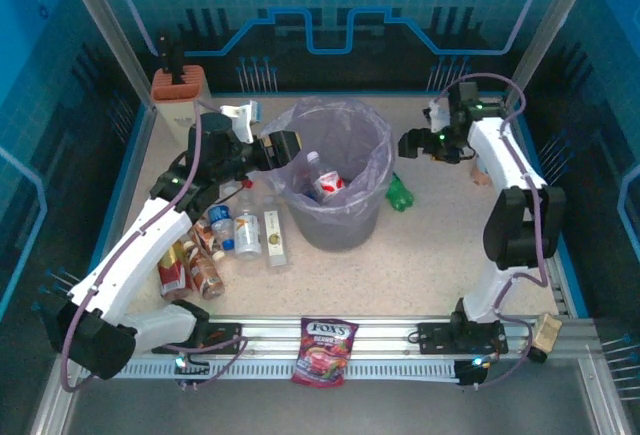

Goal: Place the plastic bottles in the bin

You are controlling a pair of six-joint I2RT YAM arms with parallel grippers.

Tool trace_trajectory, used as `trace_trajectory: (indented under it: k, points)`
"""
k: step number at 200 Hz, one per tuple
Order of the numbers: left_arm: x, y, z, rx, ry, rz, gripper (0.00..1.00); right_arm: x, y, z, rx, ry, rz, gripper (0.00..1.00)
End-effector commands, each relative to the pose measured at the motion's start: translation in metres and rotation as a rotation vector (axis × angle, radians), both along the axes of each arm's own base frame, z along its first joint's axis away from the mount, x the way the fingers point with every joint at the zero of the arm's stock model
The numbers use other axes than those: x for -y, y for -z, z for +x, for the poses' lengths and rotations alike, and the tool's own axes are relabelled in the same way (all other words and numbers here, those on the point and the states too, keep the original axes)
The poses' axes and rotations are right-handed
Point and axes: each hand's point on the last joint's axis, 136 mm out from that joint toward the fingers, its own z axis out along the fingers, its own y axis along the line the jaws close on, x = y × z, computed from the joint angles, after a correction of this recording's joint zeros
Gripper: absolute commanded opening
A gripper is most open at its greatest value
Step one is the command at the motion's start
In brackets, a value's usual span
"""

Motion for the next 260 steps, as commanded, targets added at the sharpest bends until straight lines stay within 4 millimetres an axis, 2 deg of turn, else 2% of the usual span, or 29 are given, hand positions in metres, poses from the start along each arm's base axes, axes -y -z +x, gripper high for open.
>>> trace_trajectory:
  k: [1,31,62,113,148,167,193,222,252,260]
  points:
    - [-0.001,0.034,-0.012,-0.163,0.012,0.05,0.81,-0.02,0.029,0.015,-0.006,-0.053,-0.007,0.93]
    - [0.0,0.019,-0.011,-0.131,0.018,0.044,0.82,-0.042,0.066,0.017,-0.075,-0.076,0.002,0.93]
    - [0.002,0.003,-0.009,-0.093,0.027,0.03,0.82,-0.052,0.091,0.011,-0.135,-0.081,0.012,0.91]
    - [0.001,-0.021,-0.009,-0.028,0.028,0.008,0.83,-0.046,0.115,-0.004,-0.203,-0.056,0.003,0.86]
    - [-0.008,-0.016,-0.016,-0.032,0.003,0.042,0.84,-0.038,0.129,-0.008,-0.243,-0.031,-0.019,0.75]
    - [-0.017,-0.004,-0.023,-0.059,-0.021,0.086,0.84,-0.029,0.129,-0.008,-0.239,-0.005,-0.019,0.7]
    - [-0.026,0.026,-0.028,-0.127,-0.053,0.135,0.84,-0.013,0.122,-0.008,-0.224,0.029,-0.01,0.63]
    - [-0.018,0.05,-0.027,-0.183,-0.034,0.094,0.83,0.002,0.105,-0.008,-0.19,0.057,-0.002,0.58]
    - [-0.005,0.058,-0.023,-0.2,0.005,0.031,0.83,0.019,0.084,-0.009,-0.154,0.083,0.016,0.56]
    - [-0.004,0.06,-0.021,-0.206,0.008,0.031,0.83,0.023,0.074,-0.009,-0.136,0.095,0.031,0.52]
